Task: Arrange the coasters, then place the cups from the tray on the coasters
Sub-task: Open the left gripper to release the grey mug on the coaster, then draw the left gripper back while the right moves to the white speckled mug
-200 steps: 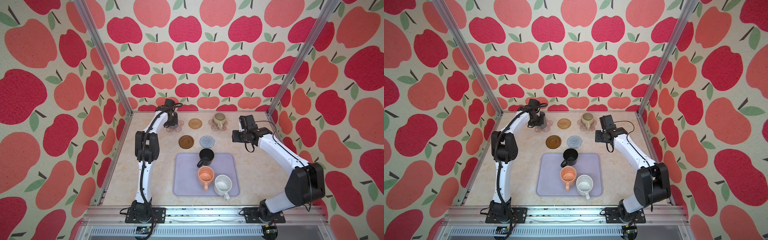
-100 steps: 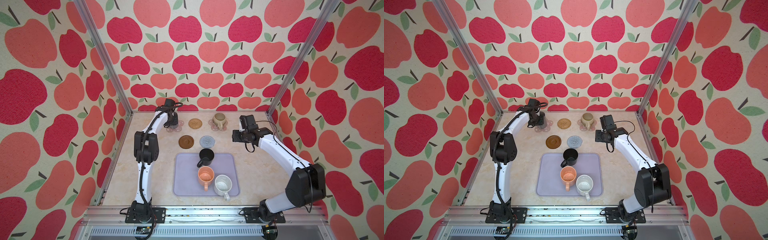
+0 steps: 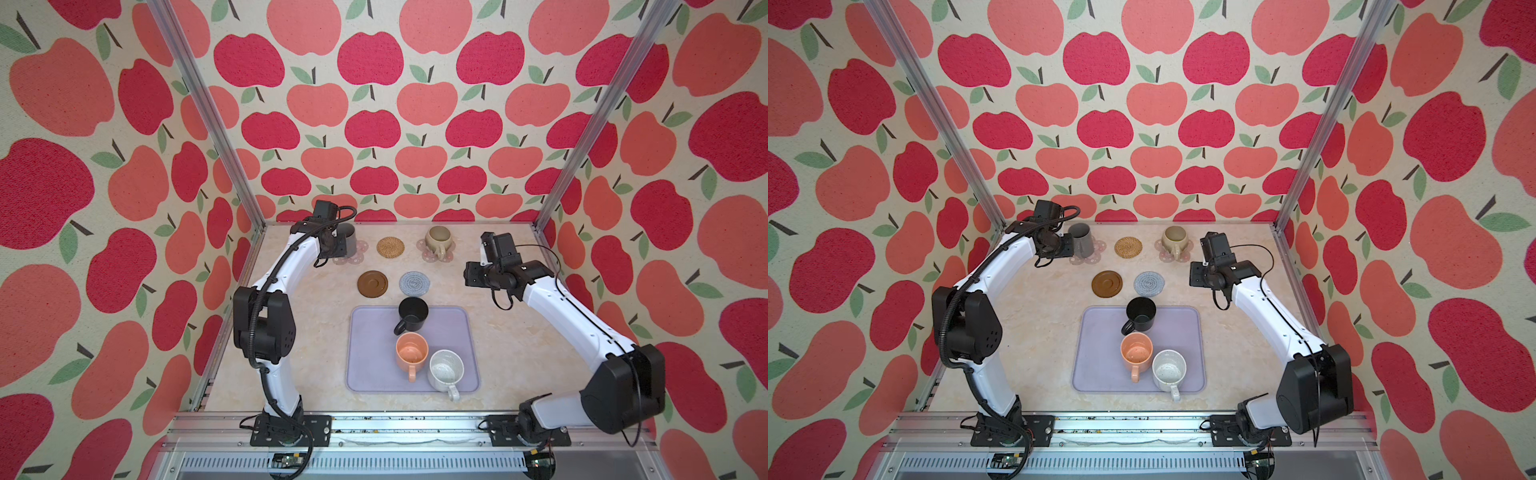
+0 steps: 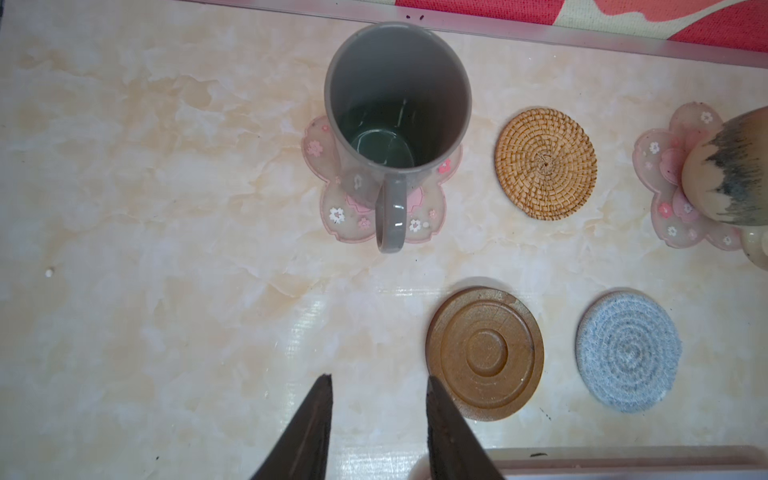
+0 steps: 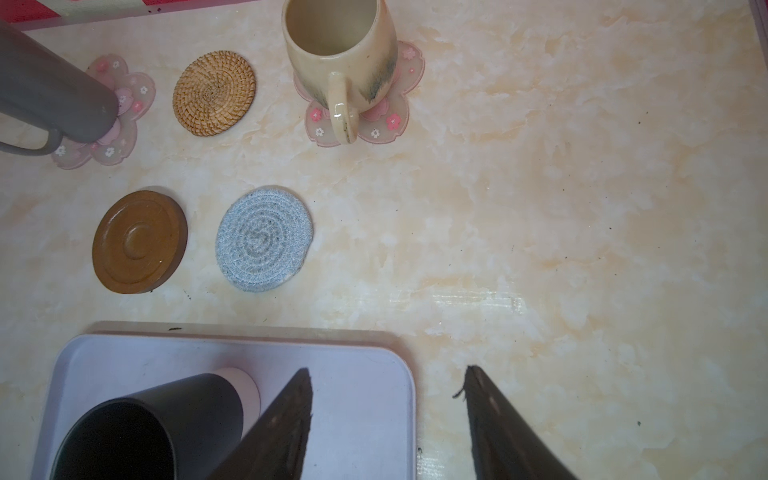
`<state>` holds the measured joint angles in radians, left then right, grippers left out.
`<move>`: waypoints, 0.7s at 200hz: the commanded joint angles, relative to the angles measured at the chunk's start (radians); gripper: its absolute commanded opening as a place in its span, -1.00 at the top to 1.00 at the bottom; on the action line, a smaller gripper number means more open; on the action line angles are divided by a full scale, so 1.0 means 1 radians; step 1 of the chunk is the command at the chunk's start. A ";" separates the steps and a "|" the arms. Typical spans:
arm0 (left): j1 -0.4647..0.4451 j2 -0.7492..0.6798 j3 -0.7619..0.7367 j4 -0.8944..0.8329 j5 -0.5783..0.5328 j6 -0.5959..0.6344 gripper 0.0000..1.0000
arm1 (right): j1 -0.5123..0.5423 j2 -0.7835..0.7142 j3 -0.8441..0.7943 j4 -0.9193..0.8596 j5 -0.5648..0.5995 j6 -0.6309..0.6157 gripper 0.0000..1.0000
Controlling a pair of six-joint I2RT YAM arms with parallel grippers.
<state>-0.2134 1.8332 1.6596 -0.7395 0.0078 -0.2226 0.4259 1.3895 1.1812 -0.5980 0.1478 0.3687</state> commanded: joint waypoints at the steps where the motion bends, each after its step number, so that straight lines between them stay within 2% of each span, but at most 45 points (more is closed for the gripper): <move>1: -0.020 -0.074 -0.075 -0.018 0.017 -0.004 0.20 | 0.022 -0.072 -0.041 -0.055 0.006 0.030 -0.22; 63: -0.168 -0.250 -0.254 -0.060 -0.024 0.018 0.21 | 0.118 -0.276 -0.172 -0.143 0.038 0.094 -0.22; 140: -0.308 -0.398 -0.435 -0.033 0.067 -0.058 0.23 | 0.234 -0.564 -0.316 -0.310 0.078 0.244 -0.21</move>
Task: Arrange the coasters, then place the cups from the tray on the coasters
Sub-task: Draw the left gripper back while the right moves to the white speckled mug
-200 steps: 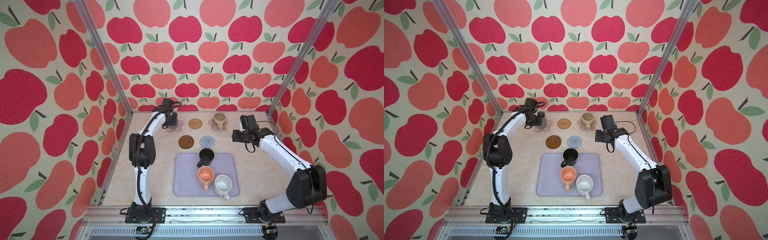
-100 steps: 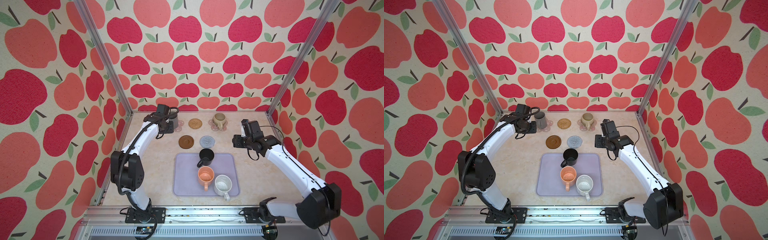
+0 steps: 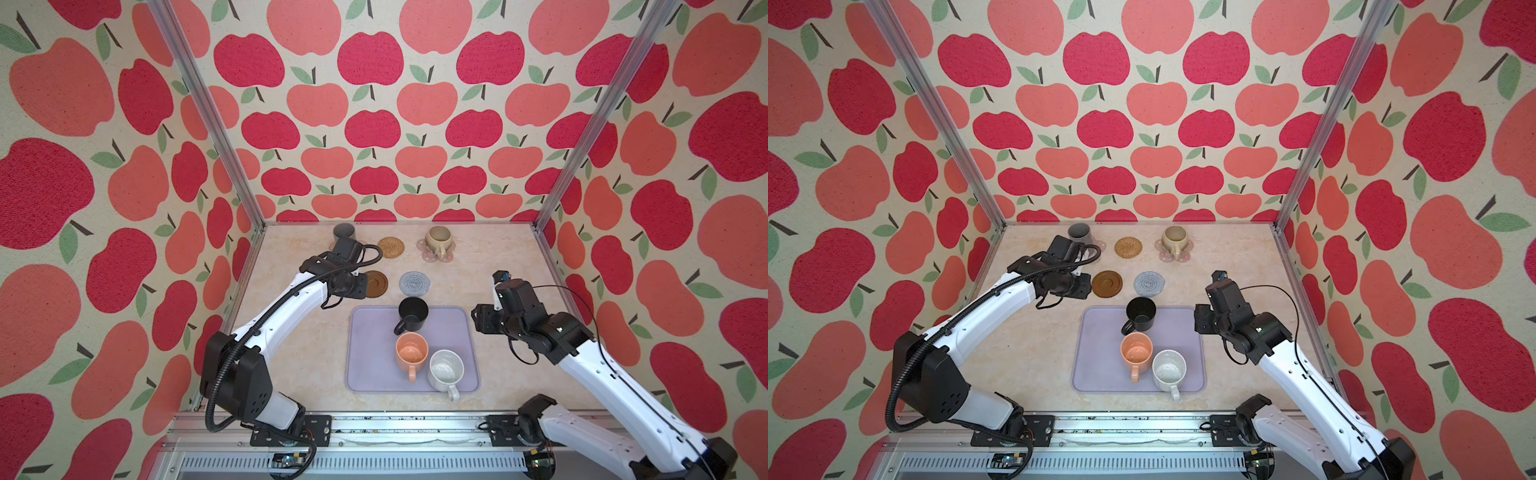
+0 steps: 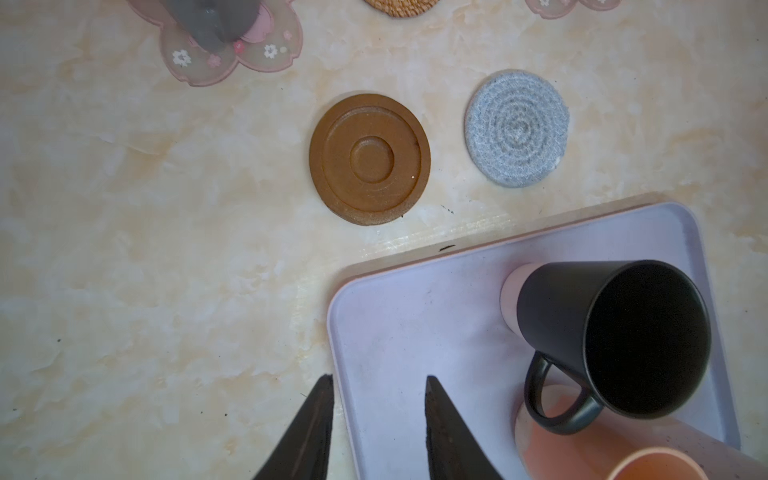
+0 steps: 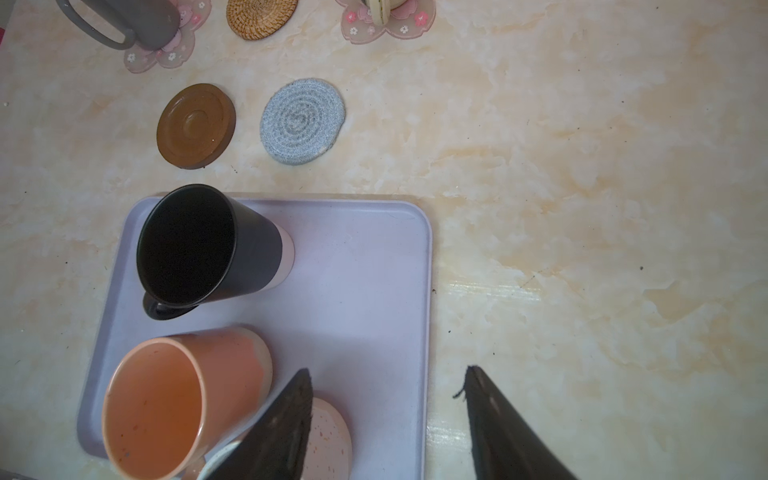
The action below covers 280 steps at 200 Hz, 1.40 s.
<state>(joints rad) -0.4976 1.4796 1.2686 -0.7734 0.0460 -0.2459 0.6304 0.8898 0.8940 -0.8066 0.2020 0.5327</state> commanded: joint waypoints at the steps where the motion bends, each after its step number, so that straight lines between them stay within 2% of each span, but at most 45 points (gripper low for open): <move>1: -0.024 -0.046 -0.046 0.003 0.030 -0.035 0.23 | 0.031 -0.067 -0.029 -0.103 0.024 0.083 -0.21; 69: -0.021 -0.059 -0.070 0.013 0.036 -0.064 0.23 | 0.167 -0.164 -0.034 -0.235 -0.033 0.201 -0.16; 167: -0.014 -0.006 -0.051 0.027 0.043 -0.082 0.23 | 0.566 -0.100 -0.072 -0.265 0.001 0.395 -0.15; 171: -0.015 -0.004 -0.050 0.027 0.042 -0.082 0.23 | 0.604 -0.097 -0.072 -0.267 0.001 0.401 -0.15; 210: -0.008 0.010 -0.034 0.019 0.041 -0.082 0.23 | 0.732 -0.051 -0.092 -0.263 0.001 0.478 -0.15; 242: -0.007 0.012 -0.029 0.022 0.046 -0.085 0.23 | 0.795 0.020 -0.115 -0.233 0.010 0.522 -0.15; 280: -0.006 0.013 -0.028 0.020 0.046 -0.085 0.23 | 0.807 0.102 -0.124 -0.161 0.010 0.515 -0.15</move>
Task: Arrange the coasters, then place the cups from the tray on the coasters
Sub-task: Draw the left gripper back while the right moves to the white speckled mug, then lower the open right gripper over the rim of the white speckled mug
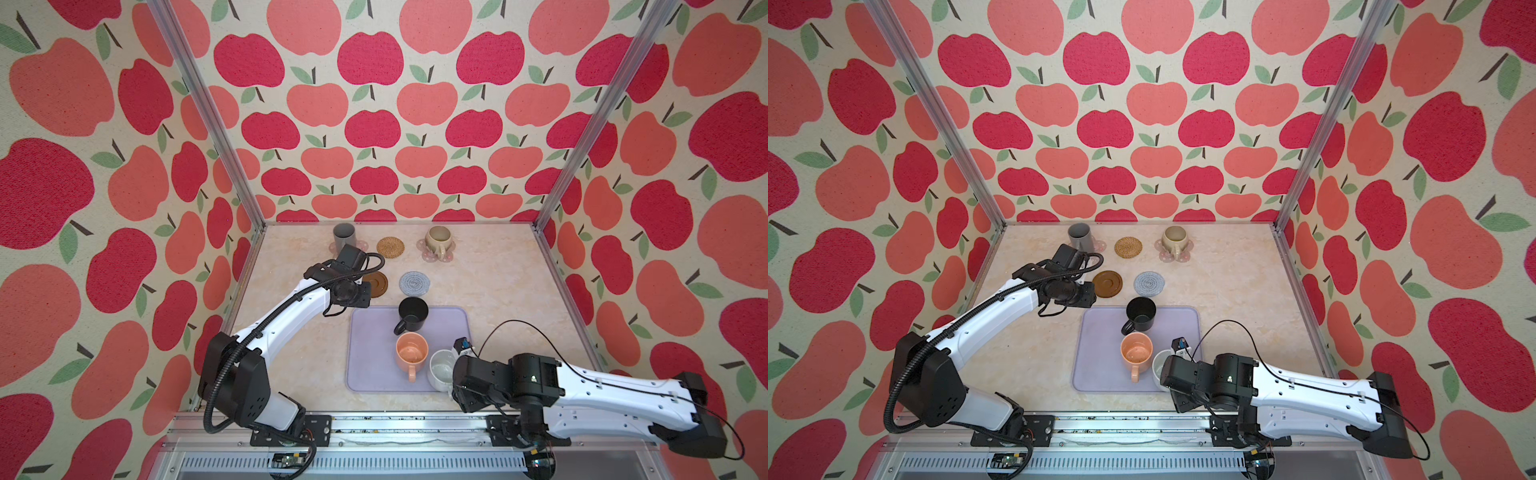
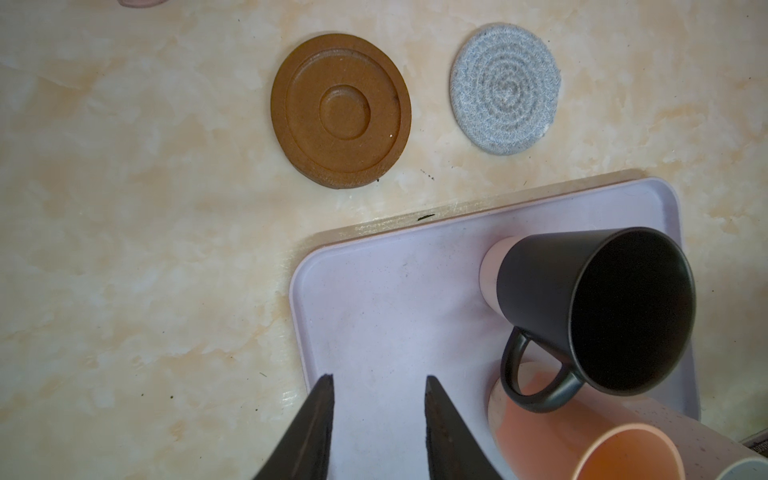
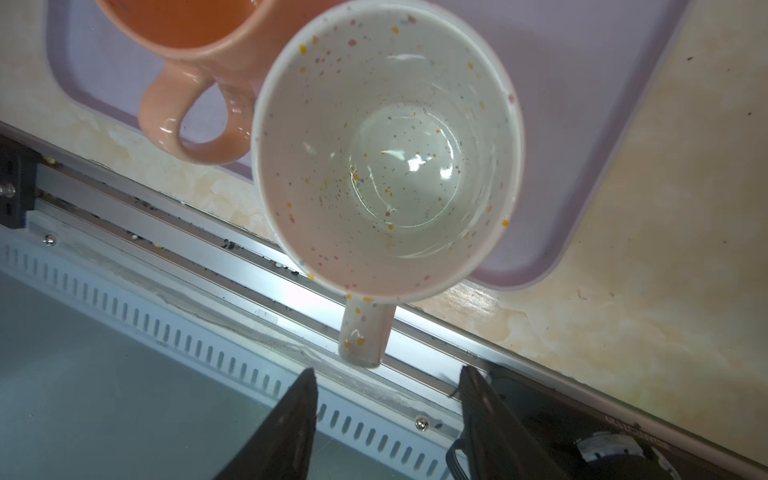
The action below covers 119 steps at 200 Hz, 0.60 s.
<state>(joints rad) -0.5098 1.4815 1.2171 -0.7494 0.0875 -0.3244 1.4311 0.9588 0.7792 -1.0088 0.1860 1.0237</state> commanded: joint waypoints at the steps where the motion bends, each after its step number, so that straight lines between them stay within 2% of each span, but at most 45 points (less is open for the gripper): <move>1: 0.007 0.011 0.024 -0.004 0.004 -0.007 0.23 | 0.007 0.035 -0.009 0.042 0.026 0.024 -0.14; 61: 0.017 0.005 0.009 0.004 0.009 -0.007 0.23 | 0.006 0.158 0.011 0.073 0.041 -0.007 -0.15; 119: 0.030 0.008 -0.002 0.014 0.018 -0.007 0.23 | -0.005 0.179 -0.004 0.072 0.067 0.008 -0.10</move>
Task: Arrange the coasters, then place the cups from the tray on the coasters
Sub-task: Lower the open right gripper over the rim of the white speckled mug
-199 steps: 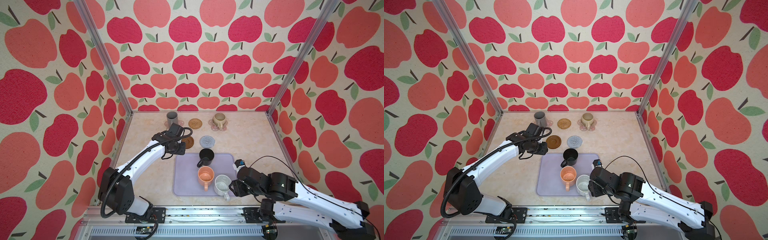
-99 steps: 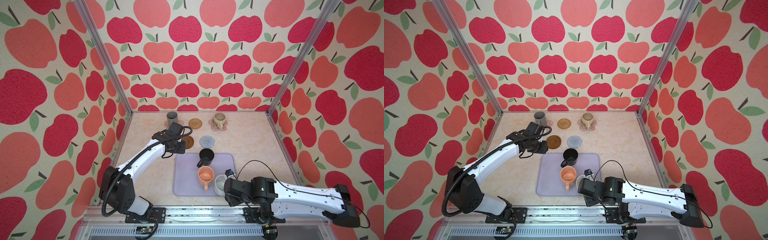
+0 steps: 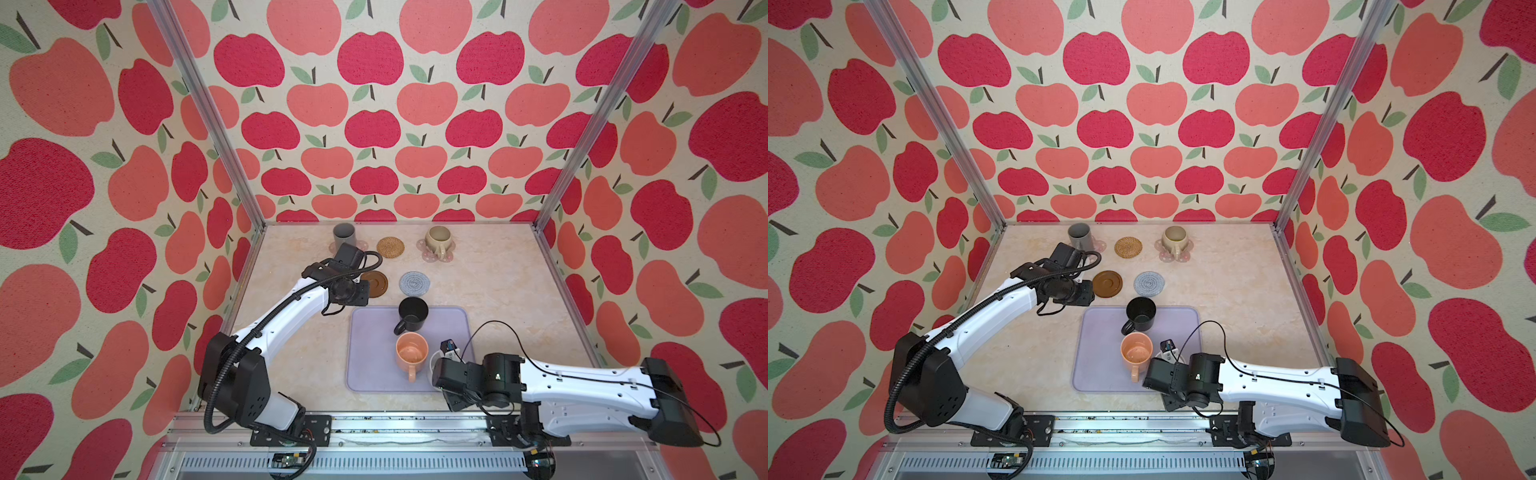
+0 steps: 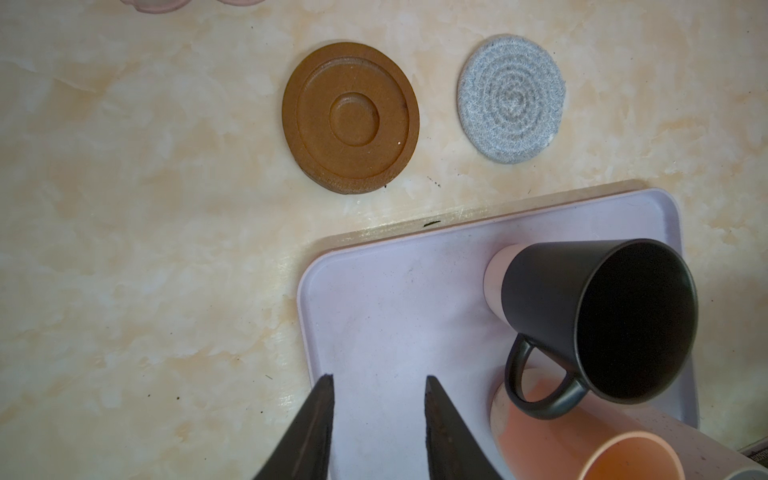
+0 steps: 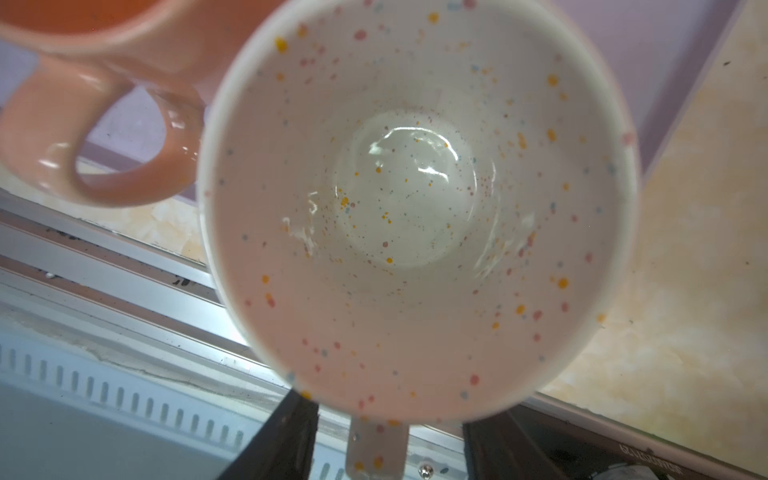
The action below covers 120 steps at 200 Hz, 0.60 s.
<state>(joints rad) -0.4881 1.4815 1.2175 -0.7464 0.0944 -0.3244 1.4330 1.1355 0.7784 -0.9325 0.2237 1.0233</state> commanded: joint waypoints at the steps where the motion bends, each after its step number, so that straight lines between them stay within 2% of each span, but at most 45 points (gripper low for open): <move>1: 0.008 0.008 -0.002 0.011 0.011 -0.007 0.23 | -0.007 0.003 -0.004 -0.004 0.029 0.009 -0.10; 83: 0.022 0.009 -0.009 0.015 0.017 -0.007 0.23 | -0.067 0.029 -0.023 0.029 -0.022 -0.026 0.07; 120: 0.026 0.012 -0.009 0.016 0.021 -0.005 0.23 | -0.084 0.047 -0.030 0.038 -0.035 -0.032 0.29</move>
<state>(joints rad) -0.4675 1.4815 1.2163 -0.7357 0.1043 -0.3244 1.3659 1.1645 0.7681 -0.9051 0.1837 1.0035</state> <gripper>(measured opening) 0.385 0.391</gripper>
